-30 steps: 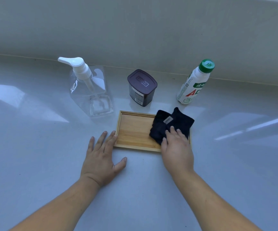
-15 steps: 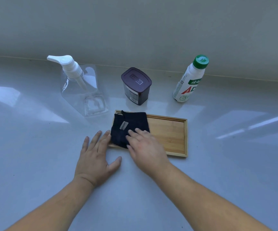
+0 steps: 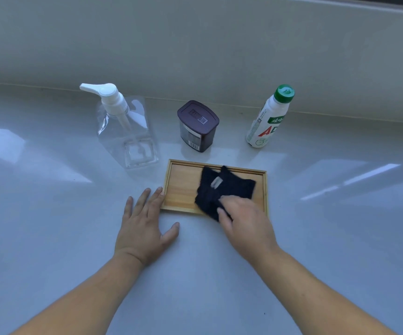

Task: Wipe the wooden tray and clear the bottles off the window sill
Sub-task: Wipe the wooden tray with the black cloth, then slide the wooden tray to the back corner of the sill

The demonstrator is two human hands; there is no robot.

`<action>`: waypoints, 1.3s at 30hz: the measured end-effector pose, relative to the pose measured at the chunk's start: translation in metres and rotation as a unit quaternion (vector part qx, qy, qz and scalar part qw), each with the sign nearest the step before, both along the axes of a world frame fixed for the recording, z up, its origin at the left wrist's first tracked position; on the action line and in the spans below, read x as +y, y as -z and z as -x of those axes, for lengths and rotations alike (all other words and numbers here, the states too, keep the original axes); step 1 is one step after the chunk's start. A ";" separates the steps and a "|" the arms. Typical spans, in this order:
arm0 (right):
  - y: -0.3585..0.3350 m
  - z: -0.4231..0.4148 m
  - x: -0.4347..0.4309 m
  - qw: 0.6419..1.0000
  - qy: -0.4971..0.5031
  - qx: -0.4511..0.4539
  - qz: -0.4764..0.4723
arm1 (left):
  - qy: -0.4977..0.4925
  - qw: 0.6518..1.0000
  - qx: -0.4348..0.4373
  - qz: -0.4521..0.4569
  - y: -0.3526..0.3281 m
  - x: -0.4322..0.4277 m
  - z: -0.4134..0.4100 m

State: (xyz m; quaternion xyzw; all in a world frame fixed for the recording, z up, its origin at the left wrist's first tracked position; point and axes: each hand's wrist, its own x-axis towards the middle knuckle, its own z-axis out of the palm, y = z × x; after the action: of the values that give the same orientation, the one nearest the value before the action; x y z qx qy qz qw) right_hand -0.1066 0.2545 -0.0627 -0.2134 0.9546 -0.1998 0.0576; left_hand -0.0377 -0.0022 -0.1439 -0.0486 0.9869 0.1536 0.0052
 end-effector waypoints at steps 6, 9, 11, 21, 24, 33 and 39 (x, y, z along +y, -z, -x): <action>0.016 -0.092 -0.008 0.984 -0.158 0.041 -0.077 | 0.008 1.000 -0.020 -0.008 -0.003 -0.003 -0.001; 0.019 -0.121 0.000 0.974 -0.178 0.015 -0.141 | 0.011 0.999 -0.033 -0.030 -0.010 -0.003 -0.001; 0.012 -0.123 0.002 0.978 -0.161 -0.004 -0.131 | 0.011 0.998 -0.034 -0.050 -0.015 -0.004 -0.001; -0.017 0.006 0.027 0.836 0.420 -0.283 0.210 | -0.165 0.927 -0.118 -0.314 -0.062 0.002 0.041; -0.018 0.015 0.030 0.808 0.447 -0.293 0.246 | -0.223 0.877 -0.163 -0.393 -0.071 0.004 0.053; -0.014 0.017 0.074 0.811 0.445 -0.247 0.289 | -0.222 0.878 -0.192 -0.379 -0.092 0.046 0.051; -0.013 0.030 0.146 0.820 0.434 -0.236 0.289 | -0.213 0.879 -0.191 -0.381 -0.100 0.116 0.059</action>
State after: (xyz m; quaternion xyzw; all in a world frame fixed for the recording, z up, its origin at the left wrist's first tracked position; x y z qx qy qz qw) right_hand -0.1365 0.4010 -0.0493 0.2703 0.8037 -0.5152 0.1245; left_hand -0.0972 0.1137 -0.0440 -0.2802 0.7979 0.5027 0.1792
